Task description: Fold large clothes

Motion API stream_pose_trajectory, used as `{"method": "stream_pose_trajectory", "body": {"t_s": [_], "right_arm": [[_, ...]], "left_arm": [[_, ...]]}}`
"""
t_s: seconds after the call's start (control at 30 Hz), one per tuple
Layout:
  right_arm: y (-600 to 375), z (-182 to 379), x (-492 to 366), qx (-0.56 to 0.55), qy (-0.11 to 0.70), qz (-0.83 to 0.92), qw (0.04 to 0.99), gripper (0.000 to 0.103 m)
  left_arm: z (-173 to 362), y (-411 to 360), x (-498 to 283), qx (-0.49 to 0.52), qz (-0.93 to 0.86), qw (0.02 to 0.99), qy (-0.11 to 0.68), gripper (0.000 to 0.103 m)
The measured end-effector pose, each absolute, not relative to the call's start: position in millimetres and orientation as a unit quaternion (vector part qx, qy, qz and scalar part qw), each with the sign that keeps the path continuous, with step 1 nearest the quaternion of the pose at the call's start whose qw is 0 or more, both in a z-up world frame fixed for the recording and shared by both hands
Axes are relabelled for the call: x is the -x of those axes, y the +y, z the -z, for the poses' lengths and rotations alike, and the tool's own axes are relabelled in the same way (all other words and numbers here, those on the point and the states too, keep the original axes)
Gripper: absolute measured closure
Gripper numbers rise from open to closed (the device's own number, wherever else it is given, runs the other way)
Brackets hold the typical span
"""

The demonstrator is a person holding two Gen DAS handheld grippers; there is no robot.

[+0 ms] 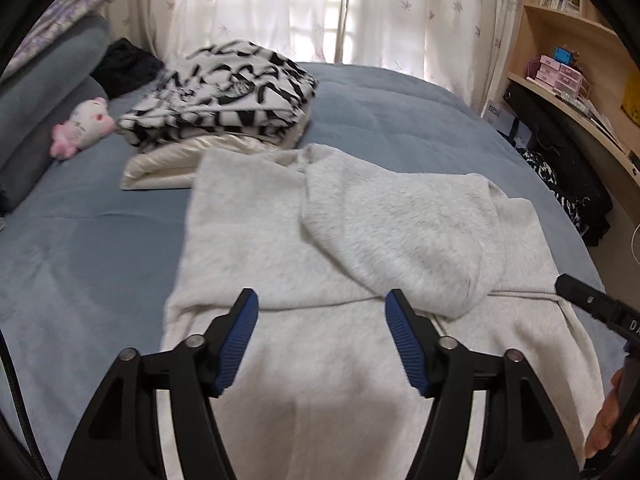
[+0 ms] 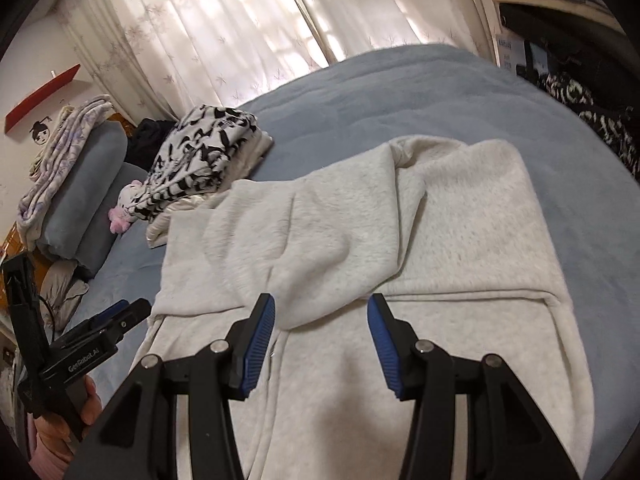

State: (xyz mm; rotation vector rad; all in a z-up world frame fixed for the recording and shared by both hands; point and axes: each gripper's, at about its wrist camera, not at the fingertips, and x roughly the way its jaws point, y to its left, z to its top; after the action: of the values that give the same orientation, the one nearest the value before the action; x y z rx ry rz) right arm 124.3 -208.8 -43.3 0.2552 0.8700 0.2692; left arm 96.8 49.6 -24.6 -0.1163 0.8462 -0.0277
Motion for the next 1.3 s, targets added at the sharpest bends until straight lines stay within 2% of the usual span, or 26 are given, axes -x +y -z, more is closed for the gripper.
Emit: {"method": "stream_pose_trajectory", "body": {"t_s": [0.37, 0.53, 0.67, 1.03, 1.3], "right_arm": [[-199, 1, -54, -0.092, 0.373, -0.137, 0.913, 0.055], [-200, -12, -25, -0.080, 0.357, -0.137, 0.921, 0.055], [-200, -13, -7, -0.075, 0.356, -0.134, 0.922, 0.051], [-217, -4, 30, -0.065, 0.369, -0.113, 0.920, 0.050], [-239, 9, 41, -0.065, 0.390, -0.092, 0.914, 0.038]], "left_arm": [[-7, 85, -20, 0.075, -0.018, 0.920, 0.384, 0.035], [-15, 98, 11, 0.080, -0.036, 0.922, 0.377, 0.030], [-15, 106, 30, 0.080, -0.042, 0.922, 0.377, 0.029], [4, 127, 75, 0.068, -0.060, 0.914, 0.394, 0.024], [25, 152, 93, 0.100, -0.048, 0.901, 0.419, 0.015]]}}
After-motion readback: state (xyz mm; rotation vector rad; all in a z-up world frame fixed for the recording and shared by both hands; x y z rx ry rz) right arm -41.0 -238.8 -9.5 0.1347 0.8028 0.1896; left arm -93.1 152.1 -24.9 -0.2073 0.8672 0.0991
